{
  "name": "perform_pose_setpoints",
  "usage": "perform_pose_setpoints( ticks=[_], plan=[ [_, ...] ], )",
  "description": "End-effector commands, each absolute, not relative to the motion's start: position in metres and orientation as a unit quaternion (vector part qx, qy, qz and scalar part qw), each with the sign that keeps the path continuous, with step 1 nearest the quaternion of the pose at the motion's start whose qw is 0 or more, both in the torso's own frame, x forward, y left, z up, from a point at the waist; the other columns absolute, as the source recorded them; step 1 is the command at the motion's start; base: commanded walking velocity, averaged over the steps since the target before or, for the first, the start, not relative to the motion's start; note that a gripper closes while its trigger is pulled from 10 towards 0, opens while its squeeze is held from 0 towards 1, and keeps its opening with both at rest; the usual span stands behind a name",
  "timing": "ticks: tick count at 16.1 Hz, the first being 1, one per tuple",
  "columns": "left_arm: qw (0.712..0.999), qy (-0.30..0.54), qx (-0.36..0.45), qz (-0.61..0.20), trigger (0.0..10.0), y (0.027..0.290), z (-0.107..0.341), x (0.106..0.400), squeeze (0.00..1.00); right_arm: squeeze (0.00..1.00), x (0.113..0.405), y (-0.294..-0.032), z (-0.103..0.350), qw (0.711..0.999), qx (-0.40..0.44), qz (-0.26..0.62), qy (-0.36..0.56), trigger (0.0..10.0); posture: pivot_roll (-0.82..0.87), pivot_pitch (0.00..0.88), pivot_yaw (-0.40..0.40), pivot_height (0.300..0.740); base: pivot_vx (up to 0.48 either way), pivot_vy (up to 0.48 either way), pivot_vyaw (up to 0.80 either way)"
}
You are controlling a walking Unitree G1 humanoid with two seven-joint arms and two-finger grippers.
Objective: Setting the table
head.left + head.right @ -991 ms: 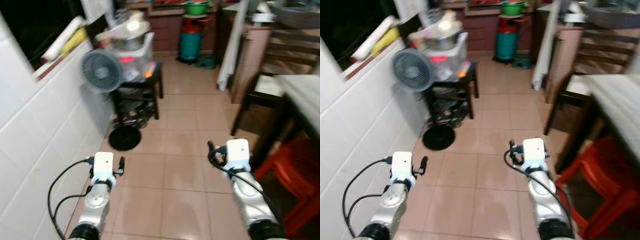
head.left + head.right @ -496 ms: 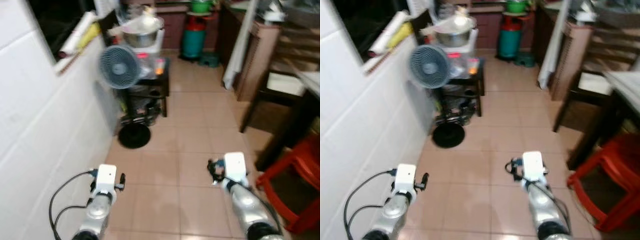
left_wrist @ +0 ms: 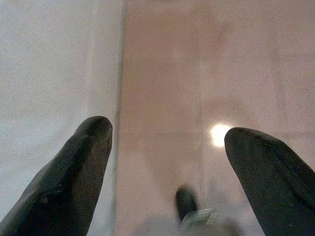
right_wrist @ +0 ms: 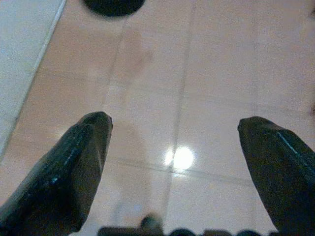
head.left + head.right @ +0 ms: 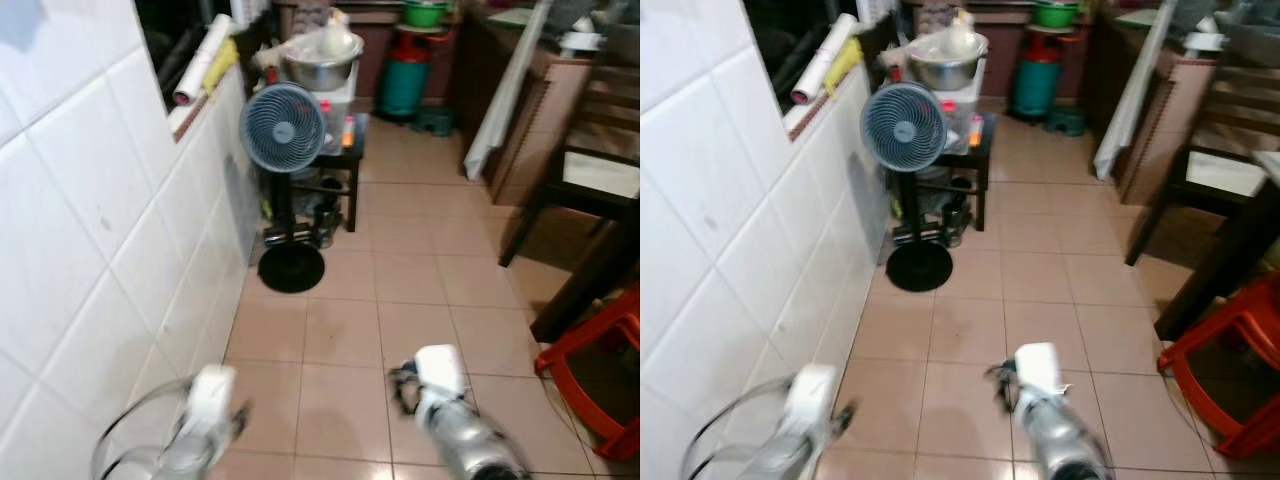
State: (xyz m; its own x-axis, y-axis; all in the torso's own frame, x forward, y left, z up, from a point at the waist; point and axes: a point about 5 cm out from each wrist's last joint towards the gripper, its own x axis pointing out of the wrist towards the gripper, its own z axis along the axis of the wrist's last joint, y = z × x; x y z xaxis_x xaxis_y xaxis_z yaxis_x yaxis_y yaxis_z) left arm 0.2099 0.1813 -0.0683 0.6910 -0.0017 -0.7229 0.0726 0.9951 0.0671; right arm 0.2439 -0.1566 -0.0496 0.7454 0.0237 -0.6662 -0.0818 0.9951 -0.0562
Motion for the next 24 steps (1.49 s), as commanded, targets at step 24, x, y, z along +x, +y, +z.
perform_pose_setpoints(
  ticks=[24],
  plan=[
    [0.887,0.457,0.042,-0.048,10.0,0.182,-0.083,0.186,0.0,0.0,0.203,-0.17,-0.076,0.894,-0.046,0.043,0.443,10.0,-0.02,0.0,0.034,0.74,0.217,0.0,0.0]
  ],
)
